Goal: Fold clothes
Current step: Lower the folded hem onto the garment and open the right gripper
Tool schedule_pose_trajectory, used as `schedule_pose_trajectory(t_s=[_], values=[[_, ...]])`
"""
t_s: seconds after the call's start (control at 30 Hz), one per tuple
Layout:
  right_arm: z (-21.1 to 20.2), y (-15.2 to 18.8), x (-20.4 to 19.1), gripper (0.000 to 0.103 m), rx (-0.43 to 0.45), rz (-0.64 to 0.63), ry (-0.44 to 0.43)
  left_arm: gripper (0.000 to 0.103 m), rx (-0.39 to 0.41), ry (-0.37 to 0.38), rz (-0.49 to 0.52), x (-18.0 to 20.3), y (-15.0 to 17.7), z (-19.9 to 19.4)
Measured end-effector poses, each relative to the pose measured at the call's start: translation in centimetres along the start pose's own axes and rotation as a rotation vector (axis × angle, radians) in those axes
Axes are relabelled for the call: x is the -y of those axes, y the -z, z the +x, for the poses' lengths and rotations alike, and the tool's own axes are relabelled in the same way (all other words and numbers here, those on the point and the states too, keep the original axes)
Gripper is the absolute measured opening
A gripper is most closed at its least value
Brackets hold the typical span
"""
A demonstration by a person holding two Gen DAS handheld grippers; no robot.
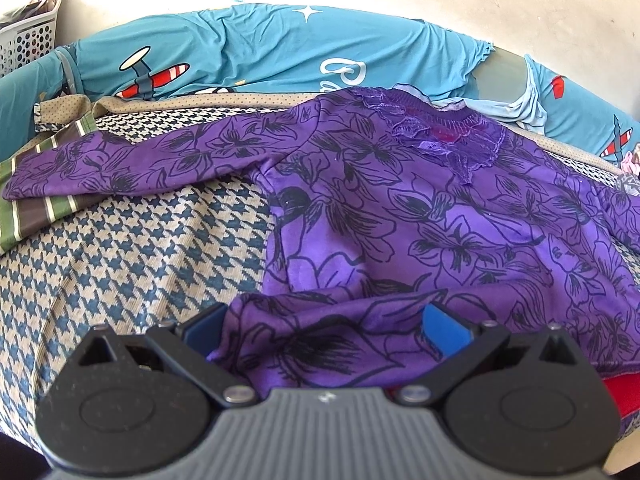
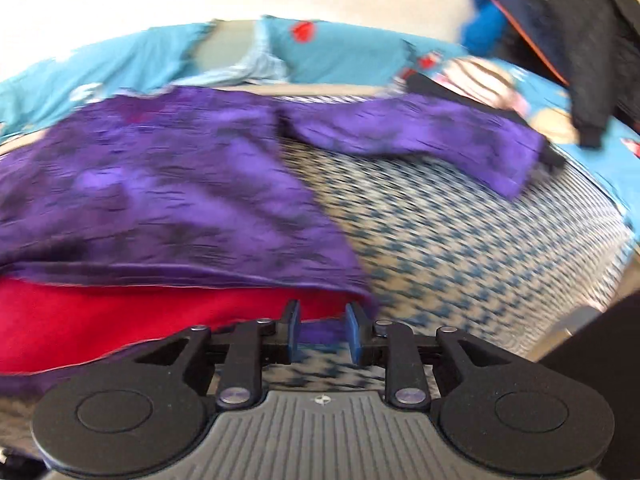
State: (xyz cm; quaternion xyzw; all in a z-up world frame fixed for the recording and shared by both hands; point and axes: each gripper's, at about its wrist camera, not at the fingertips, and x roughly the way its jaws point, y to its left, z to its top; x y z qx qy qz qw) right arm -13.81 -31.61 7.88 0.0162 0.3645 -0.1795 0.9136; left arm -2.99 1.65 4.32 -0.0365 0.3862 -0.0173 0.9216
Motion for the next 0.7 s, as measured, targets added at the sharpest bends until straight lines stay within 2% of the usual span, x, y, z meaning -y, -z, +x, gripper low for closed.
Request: schedule_pose_trajectory(t_s=[0.13,0.3,0.43,0.5,0.53,0.57,0.7], values=[[1.1,0.1,1.0,0.028,-0.003,0.024,0.073,0.103,-0.001,0.013,-0.004,0.1,0.0,0.0],[2.5,-0.1,2.4,0.032,-0.008,0.098,0.056,0.103,0.002,0.019,-0.004,0.2,0.1,-0.1],[2.5,-0.1,2.5,0.032,0.03,0.108,0.071,0.103,0.003,0.027,-0.017,-0.1,0.1,-0.3],[2.3,-0.2,2.6,0.024,0.053,0.115,0.087,0.103,0.006,0.028,-0.019,-0.1,0.1,-0.4],[2.2,-0.2,2.6,0.009,0.065,0.118,0.094,0.103,0.009,0.027,-0.018,-0.1,0.1,-0.5],[2.1,-0.2,2.7,0.004,0.077,0.122,0.102,0.103,0.012,0.025,-0.016,-0.1,0.1,-0.6],[1.8,-0.3,2.8,0.003,0.124,0.135,0.132,0.103,0.03,0.0,-0.025,-0.5,0.0,-1.0]])
